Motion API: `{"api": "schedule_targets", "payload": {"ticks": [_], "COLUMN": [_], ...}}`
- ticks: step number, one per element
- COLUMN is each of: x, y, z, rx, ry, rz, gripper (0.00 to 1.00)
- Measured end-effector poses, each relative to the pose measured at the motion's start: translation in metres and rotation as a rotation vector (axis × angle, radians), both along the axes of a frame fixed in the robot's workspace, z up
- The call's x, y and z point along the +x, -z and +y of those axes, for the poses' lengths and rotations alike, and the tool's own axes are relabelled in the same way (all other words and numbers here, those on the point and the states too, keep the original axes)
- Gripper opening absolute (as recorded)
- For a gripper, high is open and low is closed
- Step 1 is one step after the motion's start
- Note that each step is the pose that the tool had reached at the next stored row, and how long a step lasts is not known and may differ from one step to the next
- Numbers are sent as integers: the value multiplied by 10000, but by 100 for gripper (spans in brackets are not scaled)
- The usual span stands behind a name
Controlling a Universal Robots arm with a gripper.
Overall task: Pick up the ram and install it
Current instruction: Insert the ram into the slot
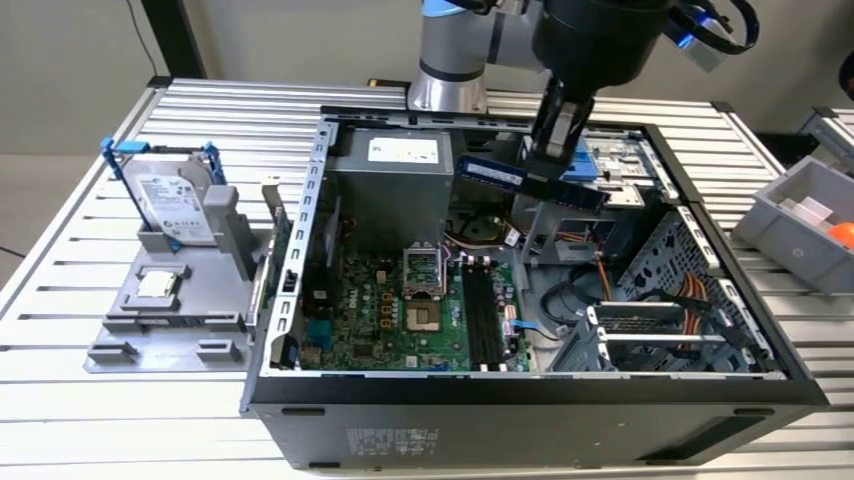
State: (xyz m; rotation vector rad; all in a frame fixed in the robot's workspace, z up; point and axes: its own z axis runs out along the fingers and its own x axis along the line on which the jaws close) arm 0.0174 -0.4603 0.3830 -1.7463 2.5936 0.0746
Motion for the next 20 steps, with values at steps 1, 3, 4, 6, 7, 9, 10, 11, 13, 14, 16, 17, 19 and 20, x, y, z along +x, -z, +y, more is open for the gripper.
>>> {"api": "schedule_targets", "payload": {"ticks": [1,3,4,6,7,9,10,11,13,14,16,17,19,20], "x": [1,3,3,4,5,5,6,6,8,10,12,12,12,12], "y": [0,0,0,0,0,0,1,0,0,0,0,0,0,0], "z": [-1,-4,-5,-8,-9,-12,-14,-17,-22,-25,-34,-40,-54,-61], "rx": [1,0,0,0,0,0,1,-1,0,-1,0,0,1,1], "ry": [61,187,250,382,453,605,668,728,835,891,984,1027,1110,1150], "rz": [0,1,1,1,0,0,0,1,0,1,0,0,0,0], "gripper": [0,0,0,0,0,0,0,0,0,0,0,0,0,0]}}
